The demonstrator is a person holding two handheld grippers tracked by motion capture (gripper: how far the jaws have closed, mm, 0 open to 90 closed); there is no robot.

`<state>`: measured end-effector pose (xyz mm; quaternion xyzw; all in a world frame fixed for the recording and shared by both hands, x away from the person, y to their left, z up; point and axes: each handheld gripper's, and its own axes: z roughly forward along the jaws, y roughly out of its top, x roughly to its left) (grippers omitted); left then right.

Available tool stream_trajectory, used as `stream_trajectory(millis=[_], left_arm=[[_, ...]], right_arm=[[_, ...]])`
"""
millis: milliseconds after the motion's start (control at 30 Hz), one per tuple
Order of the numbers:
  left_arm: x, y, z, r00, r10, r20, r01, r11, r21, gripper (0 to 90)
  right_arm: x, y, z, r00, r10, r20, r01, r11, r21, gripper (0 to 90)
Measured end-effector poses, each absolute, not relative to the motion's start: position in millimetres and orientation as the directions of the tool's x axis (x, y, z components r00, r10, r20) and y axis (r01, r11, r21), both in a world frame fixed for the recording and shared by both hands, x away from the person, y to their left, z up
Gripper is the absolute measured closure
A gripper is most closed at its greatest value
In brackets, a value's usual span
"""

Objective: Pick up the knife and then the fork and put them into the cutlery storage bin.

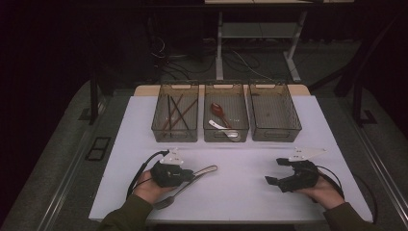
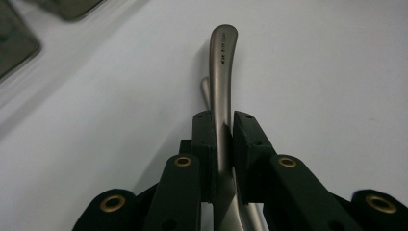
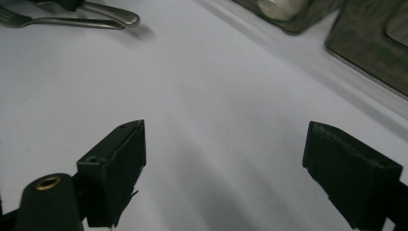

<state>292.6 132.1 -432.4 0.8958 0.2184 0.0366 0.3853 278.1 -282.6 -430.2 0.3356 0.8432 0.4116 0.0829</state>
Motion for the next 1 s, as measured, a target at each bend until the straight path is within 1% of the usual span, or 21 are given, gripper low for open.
stream_trajectory(millis=[267,333,533,700,833,900,1000], left_arm=[[296.1,104.5,-419.6,0.949,0.306,-0.077,0.262,-0.628,0.733,79.3],[297.3,96.4,-416.4,0.962,0.265,-0.067,0.227,-0.641,0.733,79.3],[297.6,69.7,-412.1,0.982,0.181,-0.057,0.163,-0.65,0.742,79.3],[296.5,49.7,-411.5,0.992,0.118,-0.042,0.111,-0.669,0.735,79.3],[296.5,36.5,-407.7,0.997,0.07,-0.017,0.061,-0.682,0.729,79.2],[296.5,31.4,-405.2,0.999,0.046,-0.007,0.037,-0.688,0.725,79.2],[296.8,25.4,-402.3,1.0,0.023,0.007,0.011,-0.695,0.719,79.2]], right_arm=[[285.6,-260.4,-417.7,-0.85,0.519,0.091,0.409,0.541,0.735,15.0],[287.8,-255.5,-413.8,-0.866,0.491,0.096,0.393,0.548,0.738,15.1],[296.0,-242.1,-403.0,-0.902,0.413,0.123,0.36,0.564,0.743,15.7],[300.5,-228.4,-398.1,-0.922,0.361,0.142,0.347,0.601,0.72,16.2],[306.1,-220.2,-396.5,-0.937,0.311,0.157,0.327,0.629,0.705,21.5],[309.6,-217.1,-397.0,-0.951,0.272,0.144,0.293,0.653,0.698,23.6],[311.6,-211.5,-397.6,-0.957,0.232,0.172,0.286,0.671,0.684,29.5]])
